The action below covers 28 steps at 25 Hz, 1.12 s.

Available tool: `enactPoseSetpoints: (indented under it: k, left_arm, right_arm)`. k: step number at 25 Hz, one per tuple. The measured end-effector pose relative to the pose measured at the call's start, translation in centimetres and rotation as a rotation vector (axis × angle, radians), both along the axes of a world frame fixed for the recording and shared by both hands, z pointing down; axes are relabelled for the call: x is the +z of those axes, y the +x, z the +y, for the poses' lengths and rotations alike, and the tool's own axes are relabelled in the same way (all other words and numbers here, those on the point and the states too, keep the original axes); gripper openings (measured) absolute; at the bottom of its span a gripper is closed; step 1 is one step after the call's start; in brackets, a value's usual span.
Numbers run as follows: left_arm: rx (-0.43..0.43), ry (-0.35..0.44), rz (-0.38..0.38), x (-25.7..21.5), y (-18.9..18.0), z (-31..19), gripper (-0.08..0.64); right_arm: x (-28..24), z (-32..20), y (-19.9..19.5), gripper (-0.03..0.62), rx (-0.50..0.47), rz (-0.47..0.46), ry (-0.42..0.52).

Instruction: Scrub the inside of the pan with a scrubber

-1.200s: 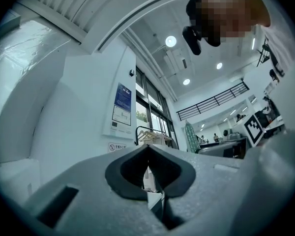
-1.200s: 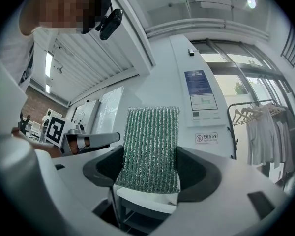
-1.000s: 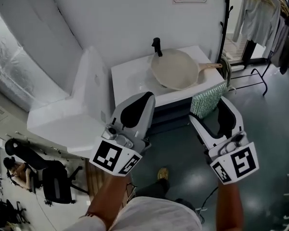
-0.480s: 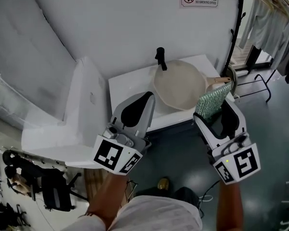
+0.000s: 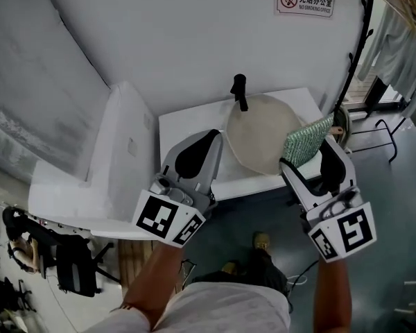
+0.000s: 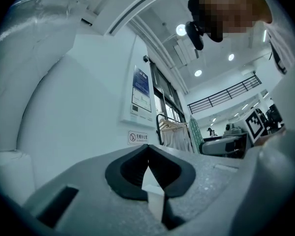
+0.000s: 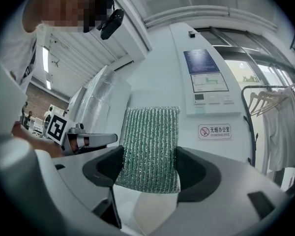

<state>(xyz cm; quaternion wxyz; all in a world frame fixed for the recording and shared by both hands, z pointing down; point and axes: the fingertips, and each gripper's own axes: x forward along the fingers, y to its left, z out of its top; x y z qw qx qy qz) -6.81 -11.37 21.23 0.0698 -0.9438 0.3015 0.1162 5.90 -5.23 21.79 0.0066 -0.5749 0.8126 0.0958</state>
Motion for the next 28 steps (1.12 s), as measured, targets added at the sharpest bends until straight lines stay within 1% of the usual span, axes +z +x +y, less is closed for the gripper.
enactPoseSetpoints:
  k: [6, 12, 17, 22, 28]
  left_arm:
    - [-0.094, -0.024, -0.012, 0.7, 1.9, -3.6, 0.015]
    - [-0.188, -0.030, -0.027, 1.1, 4.1, -7.1, 0.015]
    - [-0.252, -0.046, -0.048, 1.9, 5.1, -9.1, 0.015]
    - [-0.301, -0.090, -0.081, 4.0, 5.6, -10.8, 0.015]
    - [-0.340, -0.169, -0.134, 7.2, 5.1, -13.1, 0.017]
  right_arm:
    - [0.1, -4.4, 2.1, 0.339, -0.078, 0.038, 0.003]
    - [0.6, -9.0, 4.5, 0.339, -0.164, 0.045, -0.003]
    - [0.9, -11.8, 5.5, 0.339, -0.225, 0.039, -0.015]
    - [2.0, -14.0, 5.8, 0.339, -0.267, 0.035, -0.037]
    - [4.7, -16.5, 5.3, 0.339, -0.280, 0.037, -0.106]
